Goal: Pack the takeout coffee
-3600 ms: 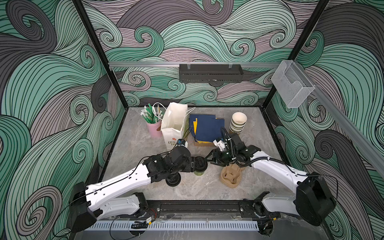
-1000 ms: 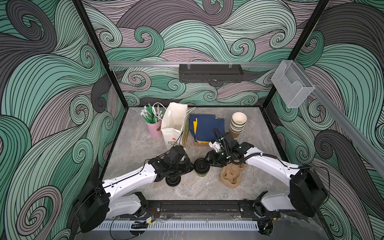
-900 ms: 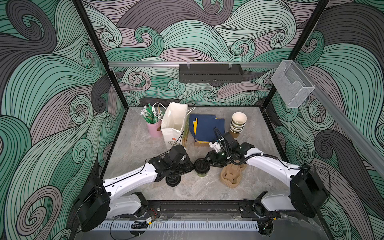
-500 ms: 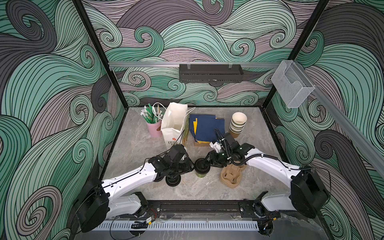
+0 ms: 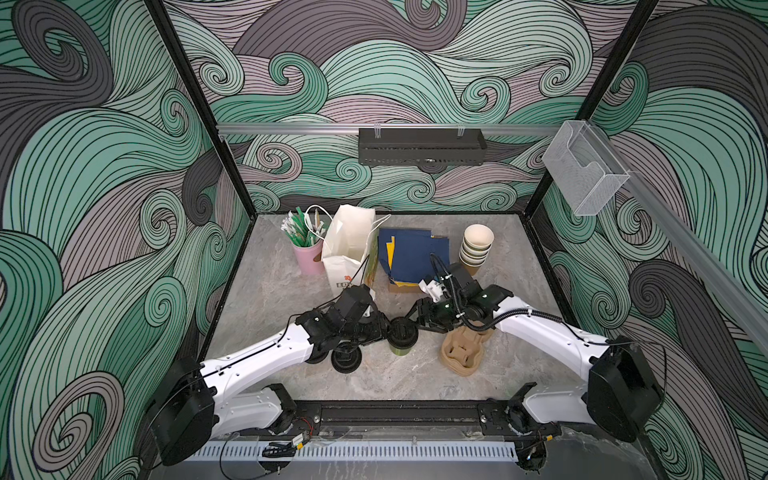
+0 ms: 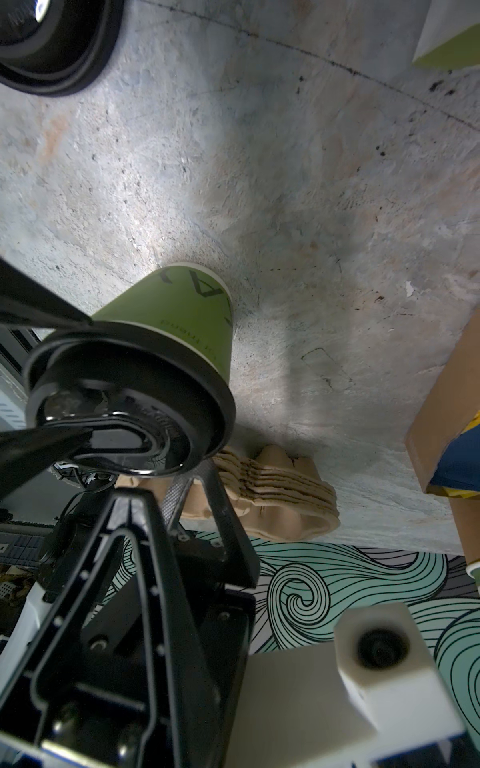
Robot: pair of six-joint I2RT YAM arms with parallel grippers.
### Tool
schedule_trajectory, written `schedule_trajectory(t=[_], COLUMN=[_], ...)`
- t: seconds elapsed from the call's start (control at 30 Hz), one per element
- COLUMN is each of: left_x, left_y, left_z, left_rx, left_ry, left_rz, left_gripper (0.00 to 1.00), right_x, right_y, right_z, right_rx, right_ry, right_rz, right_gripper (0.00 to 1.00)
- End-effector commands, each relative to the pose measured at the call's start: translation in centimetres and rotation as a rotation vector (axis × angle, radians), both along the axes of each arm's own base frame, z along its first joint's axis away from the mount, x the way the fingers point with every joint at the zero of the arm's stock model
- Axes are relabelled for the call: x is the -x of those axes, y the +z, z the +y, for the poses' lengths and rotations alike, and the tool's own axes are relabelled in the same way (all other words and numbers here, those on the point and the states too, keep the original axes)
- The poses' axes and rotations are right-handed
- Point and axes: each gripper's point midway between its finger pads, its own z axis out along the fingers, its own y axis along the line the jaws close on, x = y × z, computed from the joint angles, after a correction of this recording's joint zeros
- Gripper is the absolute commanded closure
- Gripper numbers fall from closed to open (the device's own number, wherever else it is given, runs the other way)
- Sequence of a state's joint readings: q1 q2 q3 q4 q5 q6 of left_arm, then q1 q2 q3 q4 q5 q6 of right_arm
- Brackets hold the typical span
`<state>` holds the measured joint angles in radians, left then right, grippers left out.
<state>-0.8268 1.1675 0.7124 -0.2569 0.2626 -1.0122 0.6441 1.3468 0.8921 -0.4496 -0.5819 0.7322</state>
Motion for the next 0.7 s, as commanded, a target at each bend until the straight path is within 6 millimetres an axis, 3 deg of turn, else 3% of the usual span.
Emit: schedule_trajectory(t=[0.0,0.17,0.3,0.47,0.67], left_x=[-0.1,0.1,0.2,0.3,0.4], left_y=[1.2,0.7,0.3,-0.6,-1.0], left_z=[-0.4,-0.4,-0.4,-0.4,-0.1], left_rx=[0.012,-0.005,-0.014,-0.036,-0.050], left_ry=[-0.022,-0.035,-0.038,-0.041,-0.036], left_rz=[-0.019,-0.001,0.011,0.035,0.043], left_gripper=[0.54,0.48,0.47,0.49,0.51], right_x=[0.1,1.1,2.4,2.7,2.3], right_y=[1.1,1.2,0.4,-0.2,-0.8], right_z=[-0.6,-3.2,-4.3,-3.9,-2.6], right_rx=[0.016,0.082,0.100,0.069,0.032], right_ry=[-0.005,-0.050,-0.066,-0.070,-0.055], right_rz=[-0.022,-0.041,-0.026,-0.001,0.021], right_gripper=[0.38,0.42,0.51,0.65,0.74])
